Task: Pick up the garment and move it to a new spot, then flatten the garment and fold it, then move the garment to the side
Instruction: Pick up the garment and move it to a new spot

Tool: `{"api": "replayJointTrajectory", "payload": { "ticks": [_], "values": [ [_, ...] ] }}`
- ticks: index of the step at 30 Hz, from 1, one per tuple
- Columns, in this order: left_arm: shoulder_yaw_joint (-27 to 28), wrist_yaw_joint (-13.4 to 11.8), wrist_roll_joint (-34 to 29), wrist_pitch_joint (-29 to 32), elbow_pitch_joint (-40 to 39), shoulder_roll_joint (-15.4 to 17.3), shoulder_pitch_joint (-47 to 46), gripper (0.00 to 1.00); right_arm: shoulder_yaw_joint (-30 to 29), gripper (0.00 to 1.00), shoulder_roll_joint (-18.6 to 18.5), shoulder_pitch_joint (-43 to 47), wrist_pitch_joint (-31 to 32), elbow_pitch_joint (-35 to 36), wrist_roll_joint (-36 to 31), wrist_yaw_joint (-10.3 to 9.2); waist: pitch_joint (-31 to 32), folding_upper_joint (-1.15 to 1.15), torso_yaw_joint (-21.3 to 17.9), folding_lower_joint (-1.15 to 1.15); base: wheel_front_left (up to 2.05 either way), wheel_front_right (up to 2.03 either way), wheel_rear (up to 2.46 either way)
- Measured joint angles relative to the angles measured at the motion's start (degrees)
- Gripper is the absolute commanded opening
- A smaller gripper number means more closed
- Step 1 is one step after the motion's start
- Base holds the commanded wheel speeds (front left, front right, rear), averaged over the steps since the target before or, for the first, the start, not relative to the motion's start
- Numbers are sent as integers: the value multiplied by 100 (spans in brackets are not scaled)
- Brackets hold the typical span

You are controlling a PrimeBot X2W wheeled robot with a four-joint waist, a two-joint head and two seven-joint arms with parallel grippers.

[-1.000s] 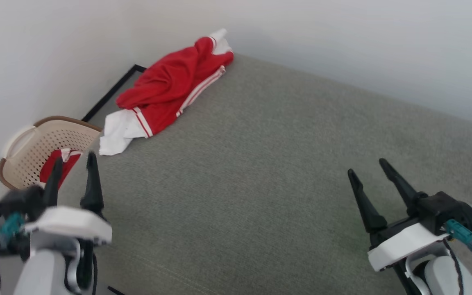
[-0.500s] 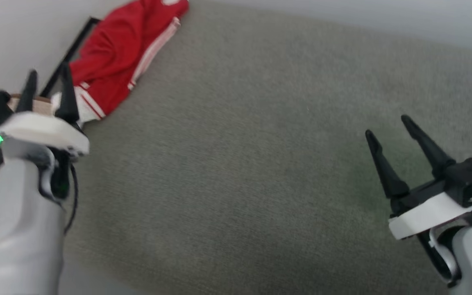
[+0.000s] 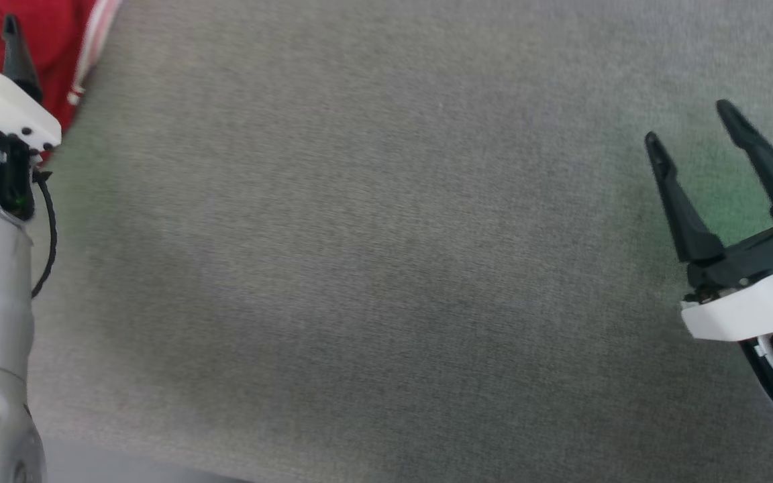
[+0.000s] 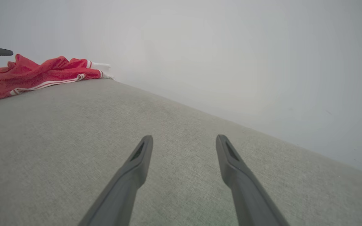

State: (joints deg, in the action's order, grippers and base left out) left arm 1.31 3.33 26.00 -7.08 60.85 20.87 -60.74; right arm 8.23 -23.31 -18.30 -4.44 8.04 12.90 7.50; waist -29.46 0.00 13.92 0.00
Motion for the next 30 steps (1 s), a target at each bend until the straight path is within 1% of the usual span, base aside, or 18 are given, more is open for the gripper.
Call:
{"api": "replayJointTrajectory", "payload": {
  "ticks": [2,6,10,11,14,15,18,24,27,28,29,30],
  "values": [
    [-12,-88,0,224,286,31,-192,100,-47,100,-21,0,45,98,-4,-1,-148,0,-73,0,0,0,0],
    [-40,-178,3,700,759,131,-499,100,-111,100,-68,-7,121,294,-3,0,-384,0,-185,0,0,0,0],
    [-89,-216,74,1212,1029,111,-707,100,-185,100,-111,-13,203,445,-4,-1,-548,0,-232,0,0,0,0],
    [-110,-192,75,1328,1066,110,-722,100,-191,100,-113,-14,246,477,-12,0,-578,0,-237,1,0,0,0],
    [-141,-222,80,1653,1124,120,-829,100,-226,100,-115,-14,300,577,-33,0,-639,0,-235,0,0,0,0],
    [-197,-183,70,1775,1132,125,-854,100,-246,100,-118,-14,312,614,-37,-1,-654,0,-230,0,0,0,0],
    [-198,-219,94,1911,1150,135,-895,100,-272,100,-130,-13,374,677,-38,0,-693,0,-217,0,0,0,0],
    [-232,-282,134,2519,1132,178,-1005,100,-308,100,-162,-12,456,823,-38,-1,-775,0,-228,0,0,0,0],
    [-258,-290,135,2572,1134,197,-1047,100,-350,100,-179,-6,495,893,-38,0,-837,1,-237,0,0,0,0],
    [-258,-328,142,2571,1132,197,-1057,100,-376,100,-181,-2,501,920,-38,0,-855,1,-238,0,0,0,0],
    [-248,-355,165,2570,1132,197,-1070,52,-397,100,-182,4,510,948,-42,0,-874,1,-240,0,0,0,0],
    [-241,-391,175,2499,1131,193,-1073,0,-417,100,-182,6,525,981,-55,0,-892,1,-240,0,0,0,0]
  ]
}}
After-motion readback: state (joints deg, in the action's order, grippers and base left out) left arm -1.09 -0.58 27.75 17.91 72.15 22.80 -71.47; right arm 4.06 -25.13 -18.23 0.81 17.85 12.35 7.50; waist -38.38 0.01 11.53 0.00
